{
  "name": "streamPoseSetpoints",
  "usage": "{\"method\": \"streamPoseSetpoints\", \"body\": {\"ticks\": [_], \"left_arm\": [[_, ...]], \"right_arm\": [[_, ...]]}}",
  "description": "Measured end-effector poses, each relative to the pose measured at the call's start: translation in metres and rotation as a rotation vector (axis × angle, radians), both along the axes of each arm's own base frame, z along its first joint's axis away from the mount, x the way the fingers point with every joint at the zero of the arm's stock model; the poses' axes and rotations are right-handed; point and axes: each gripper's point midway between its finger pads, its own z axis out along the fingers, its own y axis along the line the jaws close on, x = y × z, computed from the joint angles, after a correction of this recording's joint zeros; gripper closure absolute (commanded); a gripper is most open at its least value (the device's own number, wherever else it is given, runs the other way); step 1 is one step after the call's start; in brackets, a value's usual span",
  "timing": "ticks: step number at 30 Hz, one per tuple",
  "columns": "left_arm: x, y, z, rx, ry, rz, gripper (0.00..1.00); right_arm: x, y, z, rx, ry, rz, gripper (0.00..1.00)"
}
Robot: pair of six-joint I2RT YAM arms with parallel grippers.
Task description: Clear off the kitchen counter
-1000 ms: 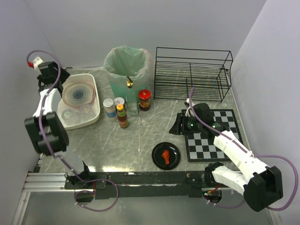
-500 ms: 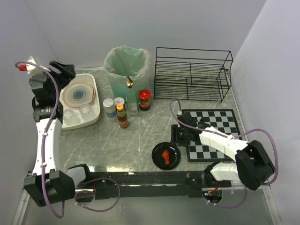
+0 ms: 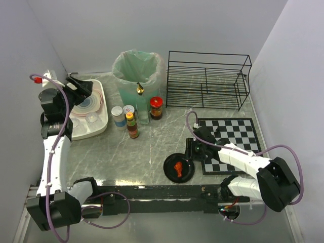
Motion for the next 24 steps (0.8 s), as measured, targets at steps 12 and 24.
{"method": "streamPoseSetpoints", "body": {"ticks": [12,24], "left_arm": [[-0.001,-0.004,-0.011,-0.007,0.026,-0.023,0.15],[-0.001,-0.005,-0.015,-0.006,0.034,-0.027,0.15]], "right_arm": [[-0.021,0.024,0.000,0.181,0.045,0.053,0.58],[-0.048,0.041,-0.004,0.262,0.146,0.115,1.00]]}}
